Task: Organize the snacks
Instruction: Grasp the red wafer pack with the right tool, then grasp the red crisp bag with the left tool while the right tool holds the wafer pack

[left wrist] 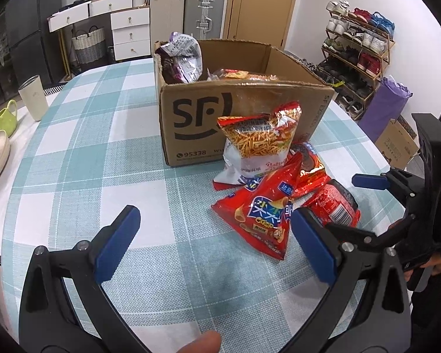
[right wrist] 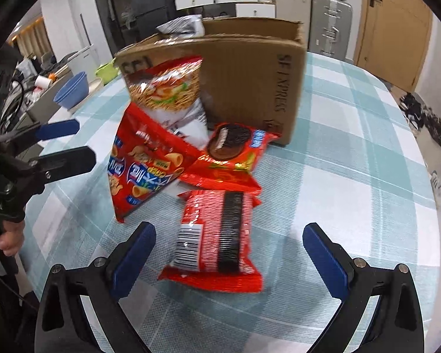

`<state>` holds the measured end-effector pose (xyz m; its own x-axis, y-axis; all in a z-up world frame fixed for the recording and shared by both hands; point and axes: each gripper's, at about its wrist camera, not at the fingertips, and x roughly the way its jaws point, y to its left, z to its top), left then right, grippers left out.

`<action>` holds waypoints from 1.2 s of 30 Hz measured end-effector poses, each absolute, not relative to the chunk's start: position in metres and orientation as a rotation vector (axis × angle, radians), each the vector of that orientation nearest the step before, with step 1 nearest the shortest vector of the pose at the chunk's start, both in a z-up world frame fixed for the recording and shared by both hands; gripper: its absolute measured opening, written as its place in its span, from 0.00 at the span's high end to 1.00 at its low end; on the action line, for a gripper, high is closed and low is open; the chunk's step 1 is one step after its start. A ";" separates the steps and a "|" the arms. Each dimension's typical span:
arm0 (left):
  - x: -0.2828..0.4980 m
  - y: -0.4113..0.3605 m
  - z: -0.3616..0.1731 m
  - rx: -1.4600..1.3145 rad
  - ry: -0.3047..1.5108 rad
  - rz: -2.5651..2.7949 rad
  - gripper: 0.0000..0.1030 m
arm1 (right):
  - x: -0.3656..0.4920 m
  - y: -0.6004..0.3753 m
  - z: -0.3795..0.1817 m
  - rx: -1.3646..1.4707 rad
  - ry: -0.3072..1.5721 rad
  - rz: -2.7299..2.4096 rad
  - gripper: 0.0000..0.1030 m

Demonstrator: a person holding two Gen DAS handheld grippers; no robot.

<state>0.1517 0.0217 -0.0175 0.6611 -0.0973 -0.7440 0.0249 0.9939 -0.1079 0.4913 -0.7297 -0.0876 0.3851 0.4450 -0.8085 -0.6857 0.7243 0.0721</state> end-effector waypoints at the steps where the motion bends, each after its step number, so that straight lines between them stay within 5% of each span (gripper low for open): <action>1: 0.152 0.021 -0.019 -0.089 0.849 -0.070 0.01 | 0.491 -0.728 -0.089 -0.302 0.925 0.730 0.03; 8: 0.154 0.022 -0.023 -0.093 0.861 -0.071 0.01 | 0.484 -0.725 -0.092 -0.352 0.908 0.735 0.29; 12: 0.156 0.023 -0.026 -0.099 0.869 -0.072 0.01 | 0.474 -0.725 -0.088 -0.384 0.886 0.764 0.55; 36: 0.175 0.009 -0.057 -0.146 0.936 -0.125 0.01 | 0.484 -0.765 -0.037 -0.146 0.692 0.757 0.56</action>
